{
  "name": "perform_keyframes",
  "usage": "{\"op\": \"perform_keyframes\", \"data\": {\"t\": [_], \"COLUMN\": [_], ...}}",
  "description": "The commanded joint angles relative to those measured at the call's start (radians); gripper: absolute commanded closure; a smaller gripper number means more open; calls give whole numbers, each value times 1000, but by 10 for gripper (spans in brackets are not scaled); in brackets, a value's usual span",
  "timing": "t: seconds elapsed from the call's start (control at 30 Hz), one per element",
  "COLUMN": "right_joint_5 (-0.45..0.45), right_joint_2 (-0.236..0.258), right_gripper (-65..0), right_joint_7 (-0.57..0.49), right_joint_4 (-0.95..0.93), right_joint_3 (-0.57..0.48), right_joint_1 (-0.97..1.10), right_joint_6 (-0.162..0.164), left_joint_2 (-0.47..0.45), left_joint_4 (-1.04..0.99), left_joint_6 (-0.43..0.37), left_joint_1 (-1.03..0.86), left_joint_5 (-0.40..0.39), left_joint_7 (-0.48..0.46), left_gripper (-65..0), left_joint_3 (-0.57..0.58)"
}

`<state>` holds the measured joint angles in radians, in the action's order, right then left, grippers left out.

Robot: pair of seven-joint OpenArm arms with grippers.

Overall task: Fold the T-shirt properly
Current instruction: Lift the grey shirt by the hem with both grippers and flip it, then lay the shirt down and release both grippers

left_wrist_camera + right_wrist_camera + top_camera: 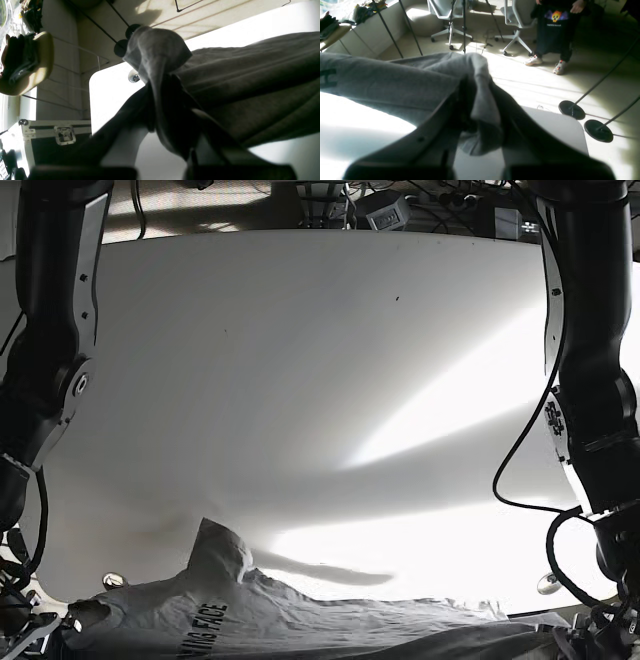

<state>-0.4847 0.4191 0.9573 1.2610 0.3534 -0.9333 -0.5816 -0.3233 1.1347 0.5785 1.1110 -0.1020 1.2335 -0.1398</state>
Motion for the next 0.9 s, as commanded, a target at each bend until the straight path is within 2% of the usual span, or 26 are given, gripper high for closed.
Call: {"op": "perform_keyframes", "data": {"t": [0.03, 0.13, 0.23, 0.3, 0.53, 0.83, 0.87, 0.9], "right_joint_5": [2, 2, 1, 2, 4, 2, 2, 2], "right_joint_2": [16, -29, -78, -104, -203, -216, -217, -217], "right_gripper": [-19, -19, -19, -19, -19, -27, -43, -94], "right_joint_7": [-8, -8, -10, -13, -28, -37, -37, -37], "right_joint_4": [88, 213, 289, 325, 409, 478, 478, 478], "right_joint_3": [43, 111, 189, 227, 329, 411, 421, 421], "right_joint_1": [89, 325, 531, 659, 1025, 1210, 1219, 1224], "right_joint_6": [4, 4, -4, -38, -117, -117, -117, -117], "left_joint_2": [-18, -13, 5, 26, 68, 68, 68, 68], "left_joint_4": [118, 291, 388, 445, 647, 784, 782, 782], "left_joint_6": [4, 4, 5, 5, 5, 5, 5, 4], "left_joint_1": [-79, -332, -567, -699, -1052, -1242, -1247, -1248], "left_joint_5": [23, 23, 21, 21, 21, 21, 21, 23], "left_joint_7": [36, 81, 82, 81, 79, 79, 79, 79], "left_gripper": [0, 0, 0, 0, 0, 0, 0, -13], "left_joint_3": [-33, -90, -148, -183, -266, -268, -268, -268]}}
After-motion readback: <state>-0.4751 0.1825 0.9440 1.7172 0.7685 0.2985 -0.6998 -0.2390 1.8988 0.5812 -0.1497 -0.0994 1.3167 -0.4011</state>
